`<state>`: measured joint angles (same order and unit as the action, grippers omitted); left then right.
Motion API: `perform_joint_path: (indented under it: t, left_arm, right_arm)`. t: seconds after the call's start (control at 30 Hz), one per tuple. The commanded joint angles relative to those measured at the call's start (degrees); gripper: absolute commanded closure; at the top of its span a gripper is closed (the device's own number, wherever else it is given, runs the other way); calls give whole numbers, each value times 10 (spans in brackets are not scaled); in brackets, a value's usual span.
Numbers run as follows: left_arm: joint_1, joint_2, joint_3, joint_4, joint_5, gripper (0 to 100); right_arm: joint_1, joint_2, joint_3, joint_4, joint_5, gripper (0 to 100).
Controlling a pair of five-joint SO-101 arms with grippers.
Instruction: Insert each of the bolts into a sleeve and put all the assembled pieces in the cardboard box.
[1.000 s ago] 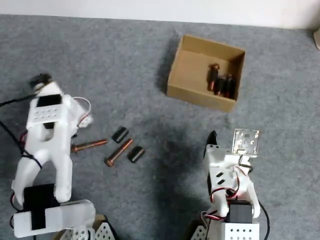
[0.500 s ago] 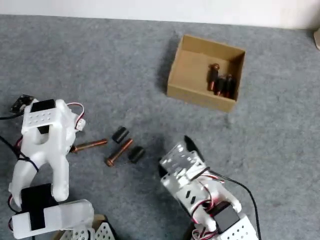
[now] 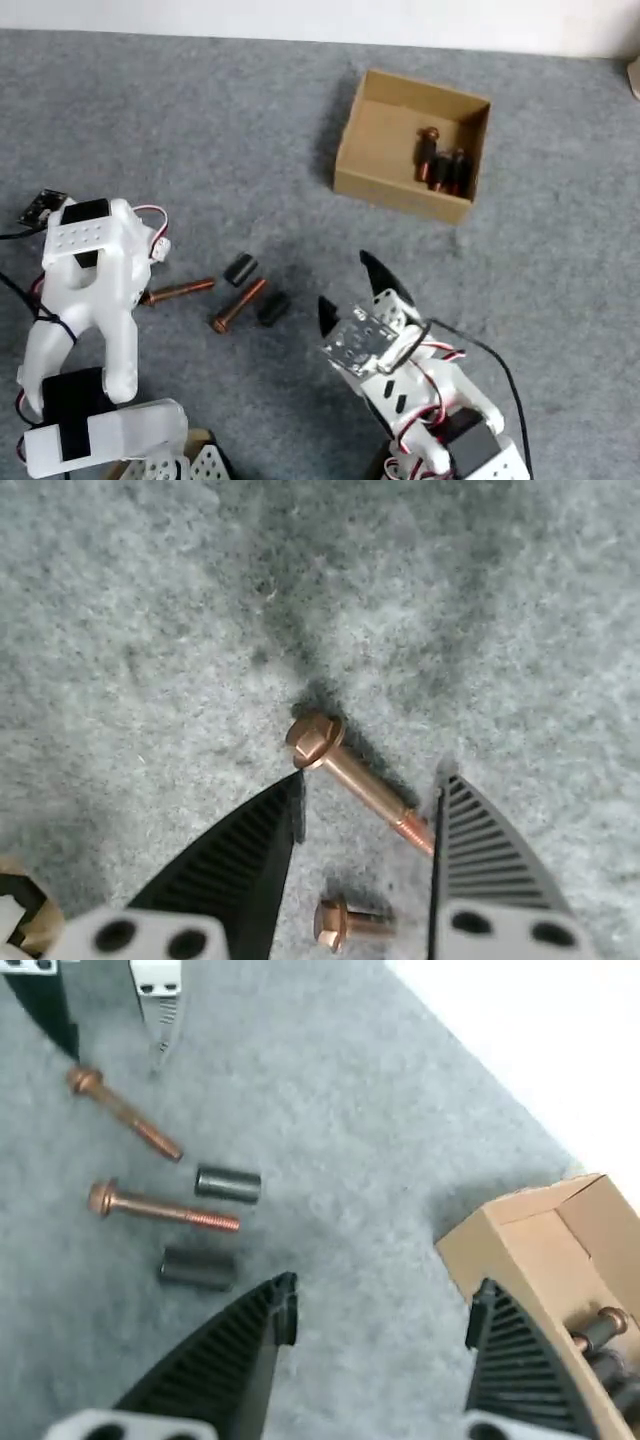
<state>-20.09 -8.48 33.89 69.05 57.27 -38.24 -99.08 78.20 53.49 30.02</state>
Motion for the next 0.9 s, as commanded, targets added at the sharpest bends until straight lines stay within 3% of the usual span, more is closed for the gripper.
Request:
perform_joint_path:
  t: [0.0,0.37,0.57,0.87]
  left_arm:
    - [-8,-19,1,4,4,796]
    - [-10,-19,1,4,3,796]
    - [-50,-19,-1,4,3,796]
    - [-55,-19,0,4,-36,796]
  right_arm:
    - [6,119,-68,-1,34,753]
    - [-110,495,-253,-2,78,753]
    - [-120,633,-266,-61,107,753]
    - [-121,804,-337,-105,158,753]
